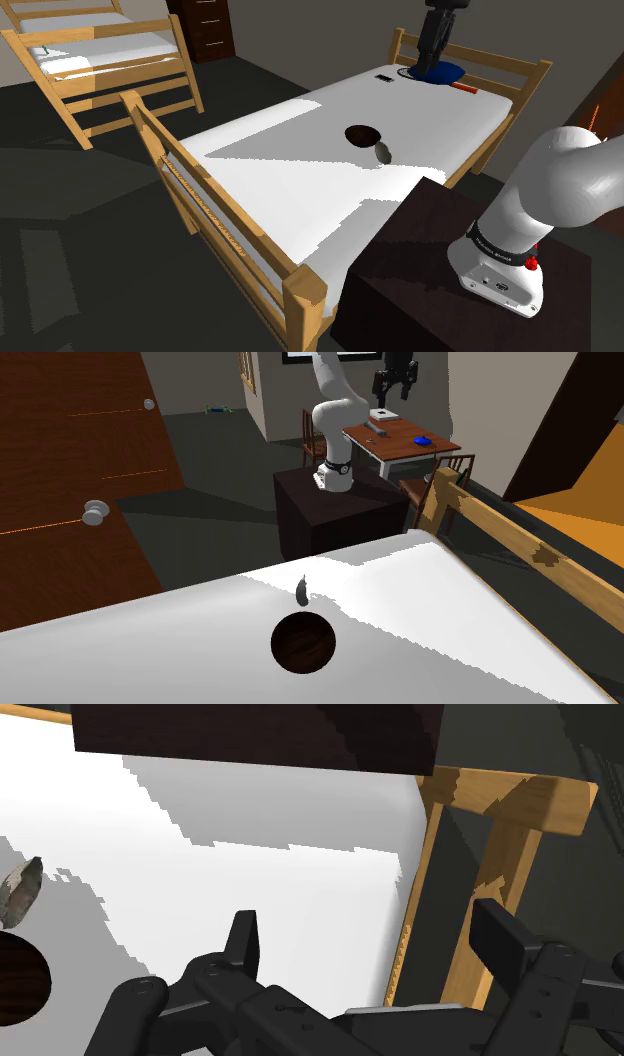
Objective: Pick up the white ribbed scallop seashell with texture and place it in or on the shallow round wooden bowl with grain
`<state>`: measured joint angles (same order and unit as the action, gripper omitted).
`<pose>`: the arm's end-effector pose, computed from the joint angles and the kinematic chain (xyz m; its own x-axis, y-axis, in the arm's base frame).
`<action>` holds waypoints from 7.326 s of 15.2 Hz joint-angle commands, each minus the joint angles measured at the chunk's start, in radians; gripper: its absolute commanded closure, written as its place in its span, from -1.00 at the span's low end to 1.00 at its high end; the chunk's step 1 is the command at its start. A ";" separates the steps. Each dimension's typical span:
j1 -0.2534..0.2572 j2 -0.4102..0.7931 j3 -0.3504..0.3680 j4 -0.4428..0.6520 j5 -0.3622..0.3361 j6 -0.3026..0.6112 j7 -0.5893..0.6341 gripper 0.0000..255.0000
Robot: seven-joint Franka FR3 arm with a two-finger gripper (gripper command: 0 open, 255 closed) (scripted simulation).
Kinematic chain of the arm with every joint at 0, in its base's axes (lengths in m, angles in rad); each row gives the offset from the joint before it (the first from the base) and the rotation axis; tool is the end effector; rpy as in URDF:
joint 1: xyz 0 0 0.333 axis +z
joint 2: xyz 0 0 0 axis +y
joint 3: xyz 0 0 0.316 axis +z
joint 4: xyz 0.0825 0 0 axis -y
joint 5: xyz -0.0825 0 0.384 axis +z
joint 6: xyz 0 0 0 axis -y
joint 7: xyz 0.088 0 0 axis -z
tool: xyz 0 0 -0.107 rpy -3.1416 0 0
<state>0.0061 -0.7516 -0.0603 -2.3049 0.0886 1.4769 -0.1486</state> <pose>0.3066 -0.0123 0.5964 0.9911 0.1206 -0.0565 0.1118 -0.9839 -0.1393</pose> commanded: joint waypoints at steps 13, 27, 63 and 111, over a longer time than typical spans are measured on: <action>-0.061 0.183 -0.051 -0.201 -0.148 0.387 -0.081 -1.00; -0.150 0.619 -0.130 -0.195 -0.319 0.844 -0.105 -1.00; -0.320 1.569 -0.236 0.423 -0.445 1.270 -0.090 -1.00; -0.468 1.451 -0.189 0.137 -0.475 1.484 -0.239 1.00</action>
<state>-0.4630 0.7118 -0.2501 -2.1632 -0.3869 2.9687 -0.3864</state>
